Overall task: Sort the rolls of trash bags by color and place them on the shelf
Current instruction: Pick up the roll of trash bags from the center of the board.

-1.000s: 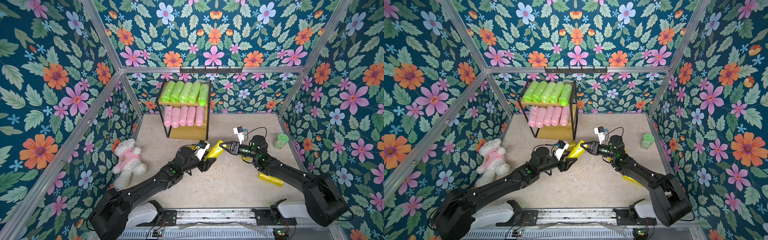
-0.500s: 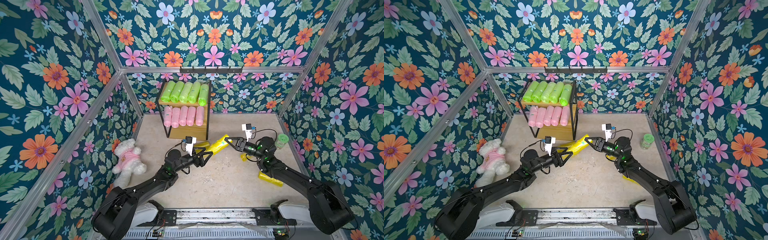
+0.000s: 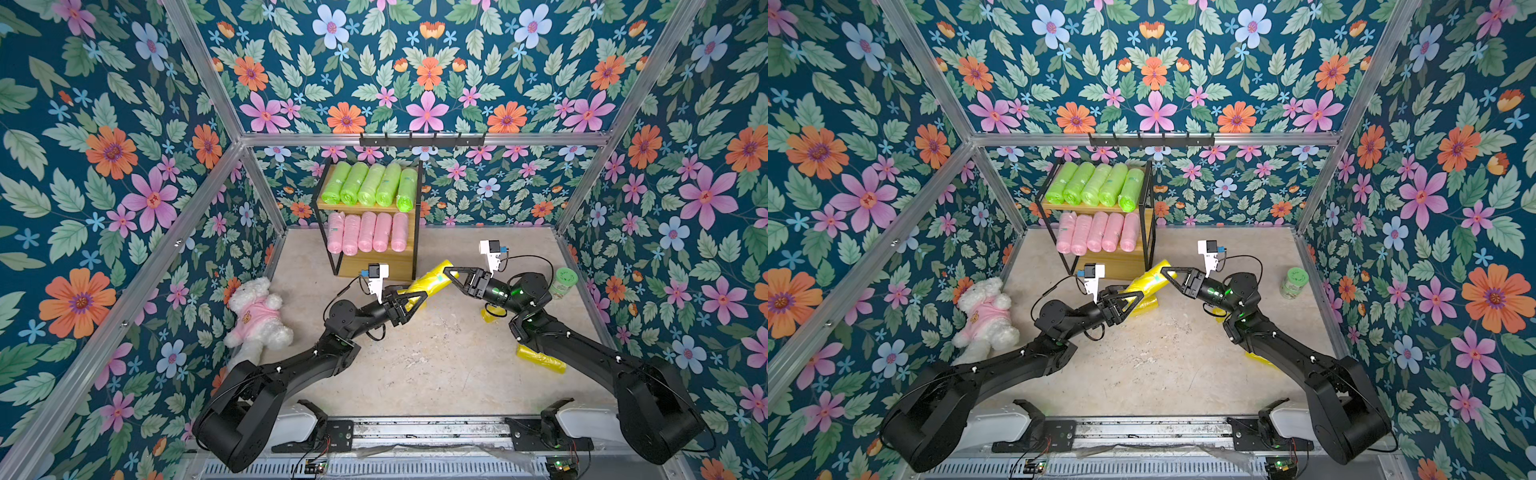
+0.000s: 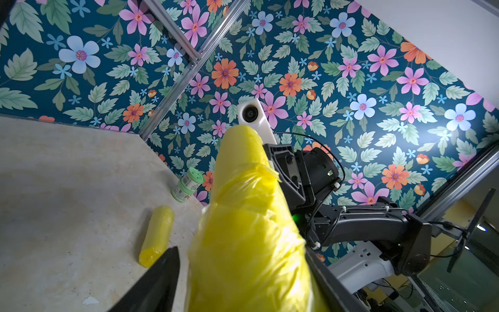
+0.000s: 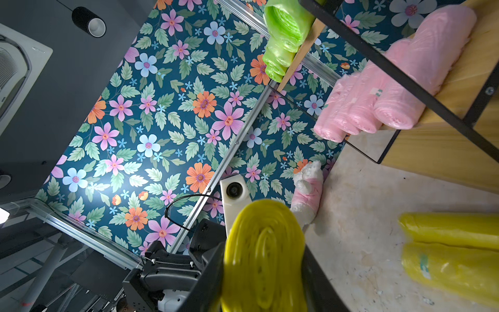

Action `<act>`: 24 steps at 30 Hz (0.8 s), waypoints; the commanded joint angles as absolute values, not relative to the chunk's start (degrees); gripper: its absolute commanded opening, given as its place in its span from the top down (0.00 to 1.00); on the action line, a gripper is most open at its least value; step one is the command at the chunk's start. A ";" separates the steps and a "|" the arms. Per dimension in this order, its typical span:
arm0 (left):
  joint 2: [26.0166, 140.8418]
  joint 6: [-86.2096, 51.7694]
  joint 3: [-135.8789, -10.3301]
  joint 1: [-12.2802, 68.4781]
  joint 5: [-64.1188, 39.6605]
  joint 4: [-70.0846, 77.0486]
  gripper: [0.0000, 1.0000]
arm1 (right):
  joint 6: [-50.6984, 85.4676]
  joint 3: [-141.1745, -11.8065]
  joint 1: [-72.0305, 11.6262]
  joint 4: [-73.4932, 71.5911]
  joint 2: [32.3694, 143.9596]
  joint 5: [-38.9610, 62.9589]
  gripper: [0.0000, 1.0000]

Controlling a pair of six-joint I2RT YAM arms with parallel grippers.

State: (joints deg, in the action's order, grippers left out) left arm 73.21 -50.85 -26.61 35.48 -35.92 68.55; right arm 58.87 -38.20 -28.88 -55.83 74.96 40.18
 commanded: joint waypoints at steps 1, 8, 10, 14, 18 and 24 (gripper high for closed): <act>73.35 -51.77 -27.16 35.60 -35.47 72.24 0.38 | 59.67 -38.32 -29.34 -60.15 75.73 41.04 0.65; 73.07 -51.28 -27.07 35.60 -36.39 72.11 0.38 | 59.27 -37.97 -29.32 -60.26 76.44 40.47 0.65; 72.44 -50.81 -26.92 35.60 -35.70 70.96 0.36 | 59.38 -38.14 -29.33 -60.60 76.72 40.53 0.65; 71.79 -50.39 -27.28 35.59 -35.81 70.56 0.41 | 59.32 -37.89 -29.35 -60.83 76.99 40.47 0.65; 72.19 -49.58 -27.95 35.59 -36.27 68.38 0.55 | 59.54 -37.79 -29.35 -61.32 76.99 40.18 0.64; 70.83 -47.14 -27.78 34.92 -35.47 65.55 0.68 | 57.80 -38.06 -28.59 -57.66 76.47 39.37 0.43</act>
